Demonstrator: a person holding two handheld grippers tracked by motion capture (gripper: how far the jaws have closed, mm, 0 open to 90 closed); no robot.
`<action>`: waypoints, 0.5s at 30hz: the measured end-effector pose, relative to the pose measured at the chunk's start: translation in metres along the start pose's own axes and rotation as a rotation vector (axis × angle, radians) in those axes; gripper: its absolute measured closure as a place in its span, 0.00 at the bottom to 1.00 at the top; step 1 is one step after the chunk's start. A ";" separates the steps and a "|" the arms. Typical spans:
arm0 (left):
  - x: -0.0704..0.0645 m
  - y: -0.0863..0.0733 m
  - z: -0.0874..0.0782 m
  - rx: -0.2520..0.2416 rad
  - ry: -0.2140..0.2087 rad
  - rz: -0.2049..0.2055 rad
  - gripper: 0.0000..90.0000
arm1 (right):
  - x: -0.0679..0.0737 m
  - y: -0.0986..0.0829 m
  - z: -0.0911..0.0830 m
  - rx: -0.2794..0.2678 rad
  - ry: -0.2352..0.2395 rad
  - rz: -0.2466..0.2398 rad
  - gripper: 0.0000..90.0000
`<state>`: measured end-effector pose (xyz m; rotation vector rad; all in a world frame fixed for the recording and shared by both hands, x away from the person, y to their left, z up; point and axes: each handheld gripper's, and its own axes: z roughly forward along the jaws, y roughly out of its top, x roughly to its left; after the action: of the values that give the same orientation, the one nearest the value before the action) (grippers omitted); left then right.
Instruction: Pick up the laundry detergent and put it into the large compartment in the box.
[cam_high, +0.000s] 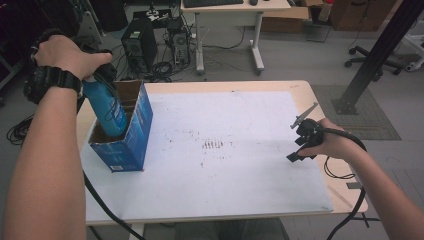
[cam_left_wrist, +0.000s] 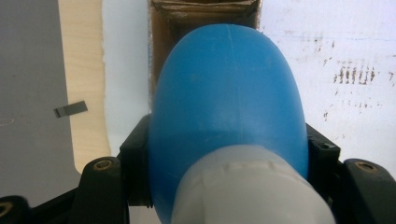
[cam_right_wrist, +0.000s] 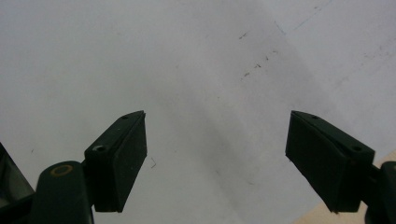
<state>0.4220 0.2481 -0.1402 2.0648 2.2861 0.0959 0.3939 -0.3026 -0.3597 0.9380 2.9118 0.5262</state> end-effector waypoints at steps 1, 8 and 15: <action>-0.001 0.000 0.001 0.002 0.001 0.001 0.42 | 0.000 0.000 0.001 0.001 0.000 0.000 0.23; -0.003 0.002 0.011 0.015 0.002 0.009 0.42 | 0.000 -0.001 0.003 0.006 0.004 0.002 0.23; -0.003 0.003 0.021 0.024 0.009 0.012 0.42 | -0.001 0.000 0.004 0.005 0.004 0.002 0.23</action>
<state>0.4272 0.2459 -0.1604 2.0944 2.2915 0.0792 0.3946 -0.3021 -0.3633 0.9416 2.9177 0.5213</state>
